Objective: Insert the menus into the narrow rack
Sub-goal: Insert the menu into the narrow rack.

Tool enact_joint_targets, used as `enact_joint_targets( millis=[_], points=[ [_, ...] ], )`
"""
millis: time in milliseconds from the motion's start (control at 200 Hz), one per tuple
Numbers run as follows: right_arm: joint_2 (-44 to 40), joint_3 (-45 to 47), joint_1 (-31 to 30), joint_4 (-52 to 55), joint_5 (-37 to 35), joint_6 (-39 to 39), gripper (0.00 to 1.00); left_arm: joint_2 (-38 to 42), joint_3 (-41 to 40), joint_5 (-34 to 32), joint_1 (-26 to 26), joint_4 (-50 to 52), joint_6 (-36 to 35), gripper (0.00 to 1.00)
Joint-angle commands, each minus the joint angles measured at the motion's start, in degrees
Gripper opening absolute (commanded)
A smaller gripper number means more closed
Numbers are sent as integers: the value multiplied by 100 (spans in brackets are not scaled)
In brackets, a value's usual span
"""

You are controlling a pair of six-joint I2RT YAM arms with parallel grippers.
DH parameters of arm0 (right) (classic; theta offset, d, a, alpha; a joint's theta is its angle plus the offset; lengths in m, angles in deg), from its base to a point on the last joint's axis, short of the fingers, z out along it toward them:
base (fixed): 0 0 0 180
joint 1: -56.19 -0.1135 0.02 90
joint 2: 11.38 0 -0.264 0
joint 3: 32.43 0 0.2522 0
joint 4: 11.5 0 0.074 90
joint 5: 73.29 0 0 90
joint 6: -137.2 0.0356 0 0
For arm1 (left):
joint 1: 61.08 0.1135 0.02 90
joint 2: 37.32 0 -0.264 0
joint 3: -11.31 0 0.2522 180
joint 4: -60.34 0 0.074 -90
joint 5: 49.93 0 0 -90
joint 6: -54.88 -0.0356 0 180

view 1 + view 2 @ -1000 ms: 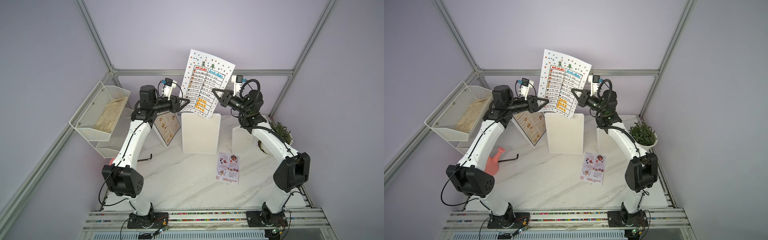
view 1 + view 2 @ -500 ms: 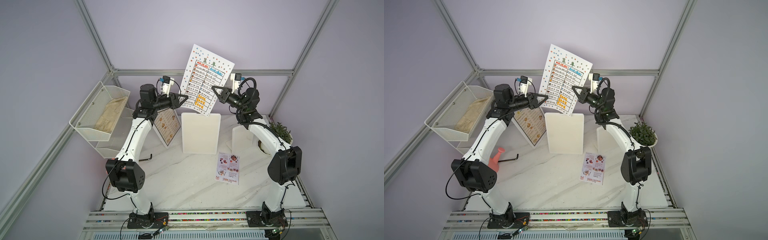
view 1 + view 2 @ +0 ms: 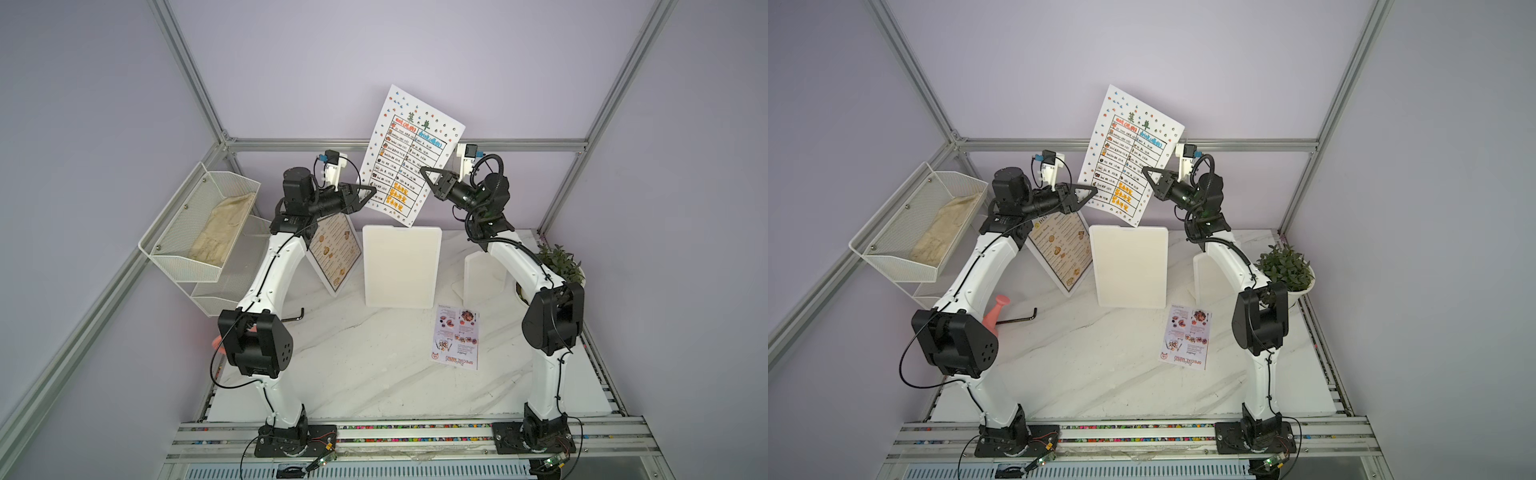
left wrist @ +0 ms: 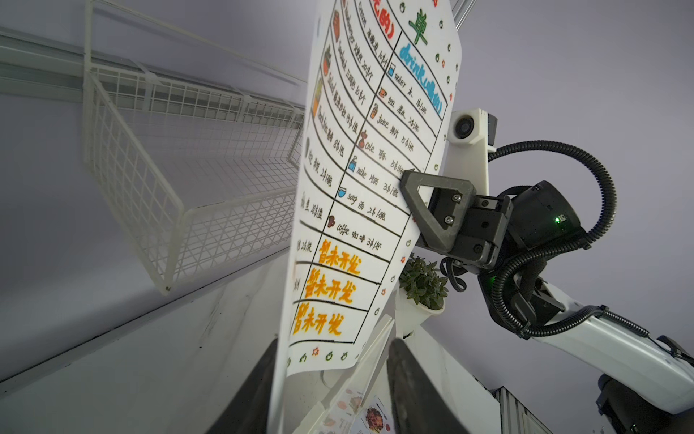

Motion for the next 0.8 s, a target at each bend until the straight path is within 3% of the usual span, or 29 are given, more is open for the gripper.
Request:
enact_joint_targets(
  millis=[0, 795],
  points=[
    [36, -152, 23, -299, 76, 195, 0, -27, 381, 1, 68, -328, 121, 45],
    [97, 143, 23, -576, 23, 633, 0, -33, 378, 71, 86, -391, 185, 45]
  ],
)
